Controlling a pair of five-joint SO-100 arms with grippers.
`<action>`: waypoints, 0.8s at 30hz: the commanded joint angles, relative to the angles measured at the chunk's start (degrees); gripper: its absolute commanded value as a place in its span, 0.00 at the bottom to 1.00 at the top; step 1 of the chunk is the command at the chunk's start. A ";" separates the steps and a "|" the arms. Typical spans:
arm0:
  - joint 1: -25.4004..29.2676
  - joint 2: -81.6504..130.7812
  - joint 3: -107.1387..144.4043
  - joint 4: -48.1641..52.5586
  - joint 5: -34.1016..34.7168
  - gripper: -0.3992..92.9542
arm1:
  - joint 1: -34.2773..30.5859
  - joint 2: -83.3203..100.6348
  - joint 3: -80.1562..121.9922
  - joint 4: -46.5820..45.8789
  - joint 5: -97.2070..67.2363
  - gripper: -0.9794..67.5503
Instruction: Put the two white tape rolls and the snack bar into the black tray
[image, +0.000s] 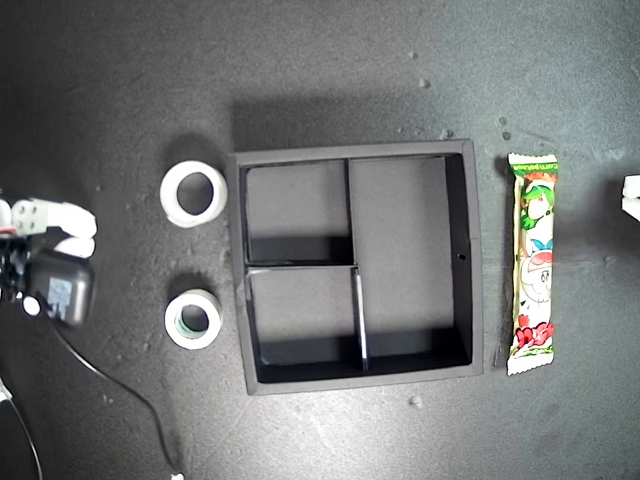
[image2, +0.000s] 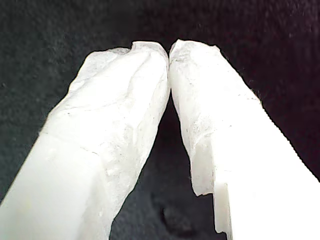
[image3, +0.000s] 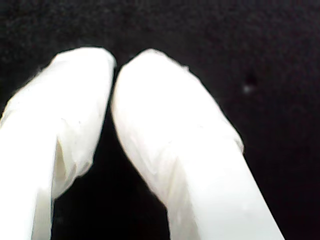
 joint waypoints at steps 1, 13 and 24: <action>2.64 2.72 3.34 -3.34 2.02 0.00 | 0.18 0.26 0.70 -5.19 -12.22 0.01; 8.96 2.72 3.34 -12.74 3.52 0.00 | -3.87 0.26 0.70 -30.50 -20.48 0.01; 3.52 2.81 1.49 -17.67 6.59 0.02 | -10.81 -0.35 -7.38 -36.12 -30.32 0.01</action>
